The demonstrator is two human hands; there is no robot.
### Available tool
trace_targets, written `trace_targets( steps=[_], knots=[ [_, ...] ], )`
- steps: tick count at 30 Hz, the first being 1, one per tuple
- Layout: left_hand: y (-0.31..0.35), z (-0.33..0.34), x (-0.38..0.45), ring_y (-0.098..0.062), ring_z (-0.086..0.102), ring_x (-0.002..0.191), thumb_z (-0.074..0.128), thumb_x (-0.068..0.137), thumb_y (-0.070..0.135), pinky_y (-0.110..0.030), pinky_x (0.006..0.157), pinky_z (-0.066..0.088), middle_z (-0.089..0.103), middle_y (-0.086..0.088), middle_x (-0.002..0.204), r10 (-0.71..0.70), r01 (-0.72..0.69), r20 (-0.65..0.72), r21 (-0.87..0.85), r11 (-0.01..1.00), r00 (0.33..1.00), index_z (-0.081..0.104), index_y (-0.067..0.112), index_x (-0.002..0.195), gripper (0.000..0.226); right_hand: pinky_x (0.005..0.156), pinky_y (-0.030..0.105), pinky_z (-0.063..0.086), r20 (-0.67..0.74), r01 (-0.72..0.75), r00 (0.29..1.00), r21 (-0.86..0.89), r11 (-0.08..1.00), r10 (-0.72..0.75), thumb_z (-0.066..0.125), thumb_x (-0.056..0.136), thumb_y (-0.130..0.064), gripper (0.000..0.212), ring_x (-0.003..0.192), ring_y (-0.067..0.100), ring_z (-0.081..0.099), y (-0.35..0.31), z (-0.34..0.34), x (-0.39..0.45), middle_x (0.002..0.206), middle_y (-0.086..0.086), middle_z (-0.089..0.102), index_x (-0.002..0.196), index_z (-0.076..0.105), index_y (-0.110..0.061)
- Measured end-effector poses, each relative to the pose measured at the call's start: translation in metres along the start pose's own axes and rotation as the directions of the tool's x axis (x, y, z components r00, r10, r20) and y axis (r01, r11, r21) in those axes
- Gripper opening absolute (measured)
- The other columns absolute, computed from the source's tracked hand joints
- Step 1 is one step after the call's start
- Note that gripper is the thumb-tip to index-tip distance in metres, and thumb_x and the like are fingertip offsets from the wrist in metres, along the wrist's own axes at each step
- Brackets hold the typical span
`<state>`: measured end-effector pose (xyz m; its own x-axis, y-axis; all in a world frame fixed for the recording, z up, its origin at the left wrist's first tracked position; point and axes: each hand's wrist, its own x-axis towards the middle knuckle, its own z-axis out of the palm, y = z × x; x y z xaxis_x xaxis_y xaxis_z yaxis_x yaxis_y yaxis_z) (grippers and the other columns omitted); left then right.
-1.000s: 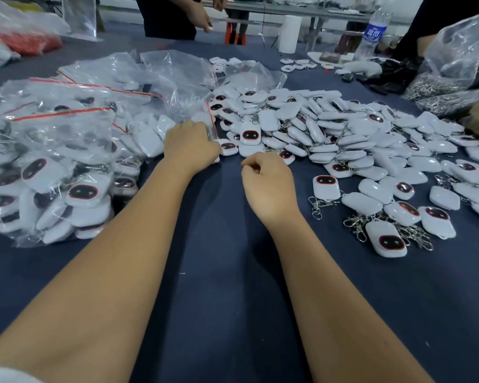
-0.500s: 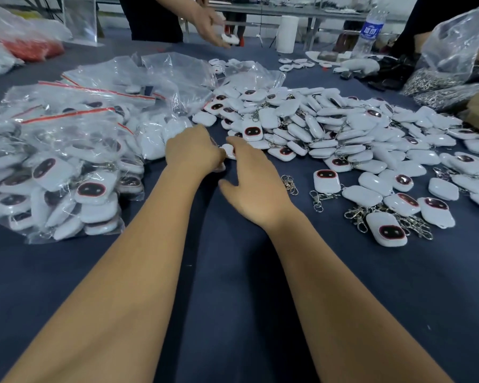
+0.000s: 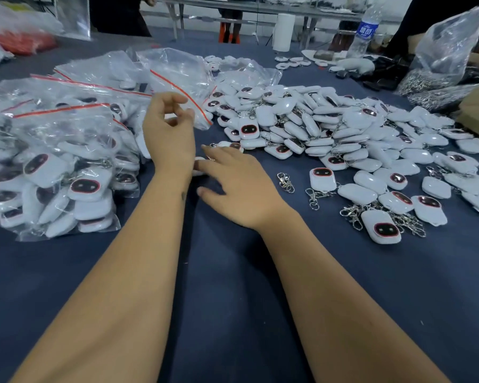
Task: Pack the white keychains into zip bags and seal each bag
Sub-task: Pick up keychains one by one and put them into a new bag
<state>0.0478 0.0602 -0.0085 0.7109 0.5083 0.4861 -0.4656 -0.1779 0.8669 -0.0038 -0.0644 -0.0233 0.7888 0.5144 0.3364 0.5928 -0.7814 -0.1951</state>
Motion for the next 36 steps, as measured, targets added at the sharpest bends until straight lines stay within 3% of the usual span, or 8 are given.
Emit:
trace_targets(
  steps=[5, 9, 14, 22, 25, 28, 31, 36],
  knots=[
    [0.011, -0.008, 0.008, 0.006, 0.049, 0.068, 0.058, 0.082, -0.005, -0.011, 0.072, 0.041, 0.052, 0.010, 0.081, 0.059, -0.052, 0.077, -0.084, 0.995, 0.995, 0.057, 0.023, 0.088, 0.028, 0.114, 0.044, 0.019, -0.019, -0.135, 0.991, -0.116, 0.984, 0.134, 0.041, 0.097, -0.053, 0.046, 0.132, 0.017, 0.034, 0.002, 0.006, -0.003, 0.135, -0.005, 0.046, 0.141, 0.044, -0.041],
    [0.032, 0.001, 0.005, 0.002, 0.049, 0.075, 0.055, 0.081, -0.003, -0.017, 0.080, 0.043, 0.051, 0.013, 0.082, 0.273, -0.272, 0.223, -0.038, 0.962, 0.936, 0.057, 0.027, 0.092, 0.032, 0.101, 0.039, 0.034, -0.021, -0.019, 1.000, 0.055, 0.998, 0.020, 0.053, 0.094, -0.040, 0.036, 0.127, 0.018, 0.043, -0.001, 0.000, 0.000, 0.133, -0.005, 0.055, 0.127, 0.055, -0.024],
    [0.039, 0.012, -0.016, -0.010, 0.037, 0.070, 0.042, 0.082, -0.009, -0.015, 0.067, 0.040, 0.033, 0.002, 0.078, 0.192, -0.187, 0.411, -0.052, 0.981, 0.891, 0.045, 0.038, 0.127, 0.064, 0.087, 0.033, 0.031, 0.037, -0.021, 0.999, -0.029, 0.999, 0.022, 0.047, 0.100, -0.037, 0.032, 0.117, 0.026, 0.045, -0.001, 0.005, -0.001, 0.129, 0.002, 0.054, 0.124, 0.058, -0.020],
    [0.026, 0.001, -0.013, -0.005, 0.036, 0.064, 0.041, 0.077, -0.006, -0.012, 0.074, 0.043, 0.032, 0.001, 0.064, 0.087, -0.029, 0.384, -0.155, 0.987, 0.919, 0.049, 0.032, 0.130, 0.065, 0.116, 0.042, 0.017, -0.148, -0.525, 0.851, -0.198, 0.828, 0.504, 0.041, 0.098, -0.031, 0.038, 0.136, 0.025, 0.033, 0.040, -0.011, -0.020, 0.141, 0.005, 0.046, 0.130, 0.060, -0.024],
    [0.025, 0.008, -0.019, -0.008, 0.045, 0.064, 0.046, 0.075, 0.003, -0.015, 0.070, 0.043, 0.051, 0.007, 0.064, -0.016, 0.097, 0.561, -0.115, 0.989, 0.828, 0.062, 0.029, 0.118, 0.054, 0.088, 0.038, 0.040, -0.307, -0.436, 0.781, 0.356, 0.826, 0.544, 0.046, 0.097, -0.036, 0.034, 0.096, 0.021, 0.053, 0.031, -0.021, -0.014, 0.097, 0.004, 0.060, 0.084, 0.070, -0.016],
    [0.014, 0.016, -0.033, -0.010, 0.055, 0.073, 0.050, 0.084, 0.006, -0.022, 0.076, 0.045, 0.061, 0.009, 0.075, -0.171, 0.184, 0.705, 0.058, 0.981, 0.688, 0.058, 0.034, 0.128, 0.053, 0.065, 0.034, 0.042, -0.110, -0.185, 0.703, 0.926, 0.329, 0.703, 0.052, 0.092, -0.039, 0.044, 0.066, 0.019, 0.051, 0.017, -0.028, -0.010, 0.068, 0.005, 0.054, 0.069, 0.056, -0.001],
    [0.003, 0.022, -0.039, -0.008, 0.057, 0.084, 0.061, 0.093, 0.014, -0.019, 0.078, 0.047, 0.058, 0.000, 0.098, -0.218, 0.129, 0.685, 0.180, 0.975, 0.695, 0.034, 0.031, 0.146, 0.062, 0.069, 0.033, 0.052, -0.035, -0.274, 0.688, 0.913, 0.304, 0.725, 0.062, 0.089, -0.016, 0.019, 0.067, 0.014, 0.060, 0.019, -0.024, -0.013, 0.066, -0.005, 0.063, 0.070, 0.061, -0.016],
    [-0.004, 0.026, -0.033, -0.016, 0.049, 0.127, 0.054, 0.097, 0.031, -0.026, 0.103, 0.036, 0.047, -0.005, 0.143, -0.226, -0.032, 0.608, 0.383, 0.923, 0.761, 0.026, 0.031, 0.153, 0.063, 0.100, 0.057, 0.047, 0.043, -0.268, 0.698, 0.941, 0.205, 0.715, 0.053, 0.094, 0.002, 0.018, 0.083, 0.028, 0.057, 0.025, -0.019, -0.012, 0.095, 0.037, 0.064, 0.091, 0.064, 0.015]
  ],
)
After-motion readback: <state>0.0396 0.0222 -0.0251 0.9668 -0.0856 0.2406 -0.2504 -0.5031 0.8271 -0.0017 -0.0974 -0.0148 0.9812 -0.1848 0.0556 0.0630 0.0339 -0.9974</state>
